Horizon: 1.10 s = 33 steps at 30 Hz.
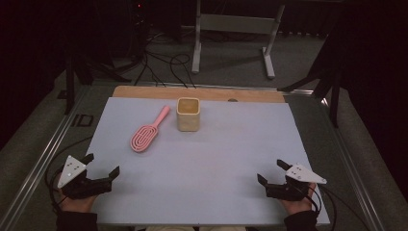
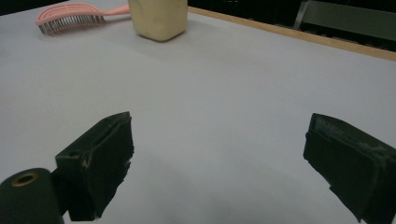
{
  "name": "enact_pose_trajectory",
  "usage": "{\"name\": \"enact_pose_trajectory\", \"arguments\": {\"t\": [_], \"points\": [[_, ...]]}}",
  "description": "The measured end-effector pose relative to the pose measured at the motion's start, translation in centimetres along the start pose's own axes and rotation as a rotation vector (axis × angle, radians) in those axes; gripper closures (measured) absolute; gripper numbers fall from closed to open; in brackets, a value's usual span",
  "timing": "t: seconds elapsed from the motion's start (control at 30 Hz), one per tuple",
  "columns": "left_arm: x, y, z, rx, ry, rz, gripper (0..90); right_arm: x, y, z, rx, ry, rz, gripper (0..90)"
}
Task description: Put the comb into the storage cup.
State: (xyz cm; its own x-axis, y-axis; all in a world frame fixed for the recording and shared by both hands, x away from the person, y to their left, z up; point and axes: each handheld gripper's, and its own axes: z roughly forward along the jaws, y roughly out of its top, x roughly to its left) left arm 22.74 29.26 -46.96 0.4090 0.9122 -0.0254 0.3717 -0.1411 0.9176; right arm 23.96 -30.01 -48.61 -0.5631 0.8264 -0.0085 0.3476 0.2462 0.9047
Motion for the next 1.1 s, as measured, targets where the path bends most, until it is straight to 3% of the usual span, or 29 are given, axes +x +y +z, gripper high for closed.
{"name": "enact_pose_trajectory", "arguments": {"t": [0.47, 1.1], "points": [[-0.2, 0.0, 0.6, 0.027, 0.001, 0.001, 0.0, -0.2, -0.1, 0.3, 0.012, -0.011, -0.002, 8.0], [-0.2, 1.3, 2.0, 0.066, -0.002, 0.014, 1.2, -0.4, -0.2, 0.5, 0.018, -0.011, 0.004, 8.0]]}}
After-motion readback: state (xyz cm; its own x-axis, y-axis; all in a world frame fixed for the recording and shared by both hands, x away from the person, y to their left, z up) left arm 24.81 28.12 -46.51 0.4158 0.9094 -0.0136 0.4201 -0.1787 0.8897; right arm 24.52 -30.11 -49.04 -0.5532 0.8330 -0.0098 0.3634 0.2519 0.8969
